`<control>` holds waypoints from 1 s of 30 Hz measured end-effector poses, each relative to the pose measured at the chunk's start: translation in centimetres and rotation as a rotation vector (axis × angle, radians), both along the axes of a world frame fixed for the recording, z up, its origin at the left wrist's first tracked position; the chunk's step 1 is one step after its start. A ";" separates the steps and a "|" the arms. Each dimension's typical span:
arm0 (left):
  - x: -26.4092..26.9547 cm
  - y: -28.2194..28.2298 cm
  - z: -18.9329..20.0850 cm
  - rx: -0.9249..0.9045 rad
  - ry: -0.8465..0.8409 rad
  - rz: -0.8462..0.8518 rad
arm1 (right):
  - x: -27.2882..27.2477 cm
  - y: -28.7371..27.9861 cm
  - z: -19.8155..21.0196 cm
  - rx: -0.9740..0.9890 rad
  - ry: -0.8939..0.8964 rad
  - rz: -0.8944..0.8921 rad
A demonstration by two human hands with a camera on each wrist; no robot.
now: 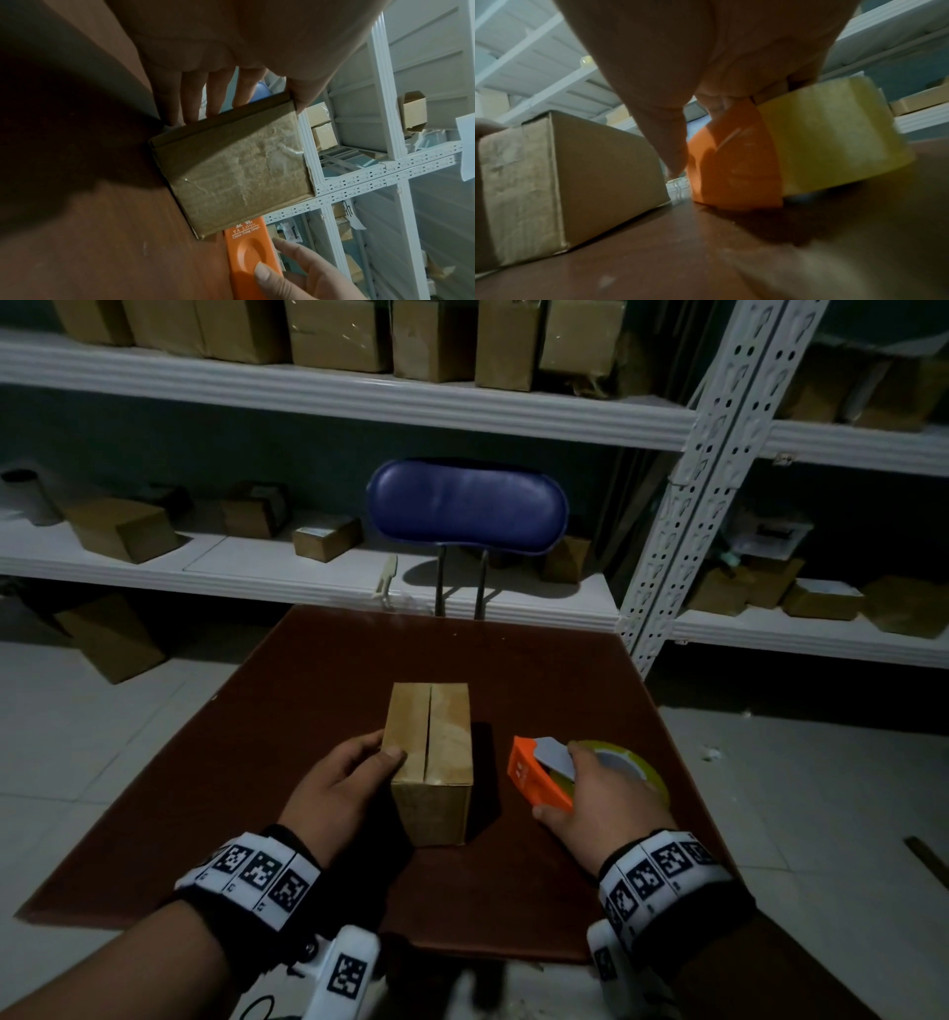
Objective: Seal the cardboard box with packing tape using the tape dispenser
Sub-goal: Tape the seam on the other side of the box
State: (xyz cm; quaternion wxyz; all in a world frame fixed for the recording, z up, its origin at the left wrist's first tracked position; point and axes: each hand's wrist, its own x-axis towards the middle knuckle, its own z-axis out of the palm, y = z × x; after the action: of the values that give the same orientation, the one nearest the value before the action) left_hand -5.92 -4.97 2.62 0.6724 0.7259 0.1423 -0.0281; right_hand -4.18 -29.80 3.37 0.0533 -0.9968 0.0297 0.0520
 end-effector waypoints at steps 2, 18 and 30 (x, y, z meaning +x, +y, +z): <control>0.0 0.1 -0.1 -0.008 0.001 0.002 | 0.1 0.0 -0.1 0.001 0.001 0.000; -0.2 0.0 0.0 0.067 -0.053 -0.008 | -0.5 -1.1 2.4 0.319 -0.239 0.078; -0.2 1.5 0.5 0.185 -0.071 -0.046 | -2.3 -0.2 3.9 0.852 -0.468 0.286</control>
State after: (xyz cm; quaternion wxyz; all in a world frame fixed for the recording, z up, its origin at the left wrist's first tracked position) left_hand -6.14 -3.45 3.08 0.6062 0.7885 0.1037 -0.0044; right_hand -6.46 -30.05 7.31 0.4529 -0.8655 -0.1438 -0.1583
